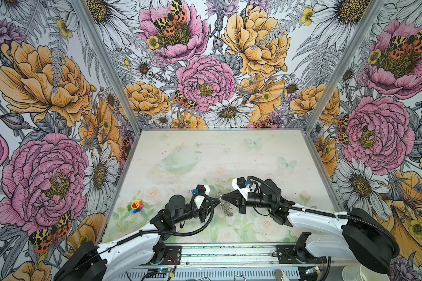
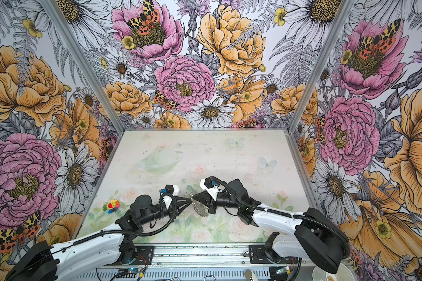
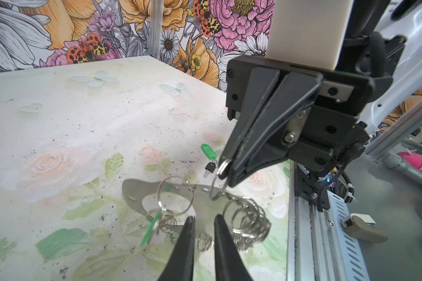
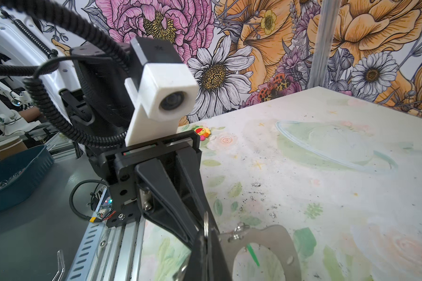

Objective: Attach keys to a key ring
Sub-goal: Pass the keyring.

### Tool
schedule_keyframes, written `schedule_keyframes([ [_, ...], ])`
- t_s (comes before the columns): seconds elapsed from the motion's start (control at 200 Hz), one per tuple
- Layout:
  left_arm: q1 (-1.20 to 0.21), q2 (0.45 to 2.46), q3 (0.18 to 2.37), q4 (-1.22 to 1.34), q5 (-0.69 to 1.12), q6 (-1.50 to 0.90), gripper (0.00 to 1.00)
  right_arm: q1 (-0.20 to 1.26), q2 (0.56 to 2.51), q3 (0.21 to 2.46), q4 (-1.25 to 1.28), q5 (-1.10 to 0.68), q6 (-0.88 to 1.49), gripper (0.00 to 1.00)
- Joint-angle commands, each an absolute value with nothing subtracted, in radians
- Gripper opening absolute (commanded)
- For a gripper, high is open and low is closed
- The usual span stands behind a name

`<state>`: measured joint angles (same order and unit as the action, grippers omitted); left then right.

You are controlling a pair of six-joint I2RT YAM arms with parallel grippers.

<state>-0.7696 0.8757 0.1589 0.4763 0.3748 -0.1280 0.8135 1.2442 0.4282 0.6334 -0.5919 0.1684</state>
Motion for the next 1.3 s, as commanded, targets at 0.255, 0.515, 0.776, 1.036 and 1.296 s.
schedule_keyframes([
  [0.255, -0.778, 0.883, 0.152, 0.645, 0.426, -0.144, 0.21, 0.822, 1.271, 0.408, 0.762, -0.667, 0.195, 0.00],
  [0.515, -0.771, 0.863, 0.137, 0.667, 0.446, -0.151, 0.21, 0.822, 1.282, 0.398, 0.790, -0.684, 0.194, 0.00],
  [0.776, -0.744, 0.824, 0.119, 0.667, 0.469, -0.169, 0.28, 0.822, 1.294, 0.387, 0.816, -0.723, 0.186, 0.00],
  [1.036, -0.744, 0.826, 0.127, 0.666, 0.520, -0.167, 0.22, 0.827, 1.309, 0.386, 0.879, -0.747, 0.210, 0.00],
  [1.296, -0.746, 0.834, 0.141, 0.664, 0.540, -0.162, 0.07, 0.828, 1.314, 0.391, 0.852, -0.734, 0.198, 0.00],
])
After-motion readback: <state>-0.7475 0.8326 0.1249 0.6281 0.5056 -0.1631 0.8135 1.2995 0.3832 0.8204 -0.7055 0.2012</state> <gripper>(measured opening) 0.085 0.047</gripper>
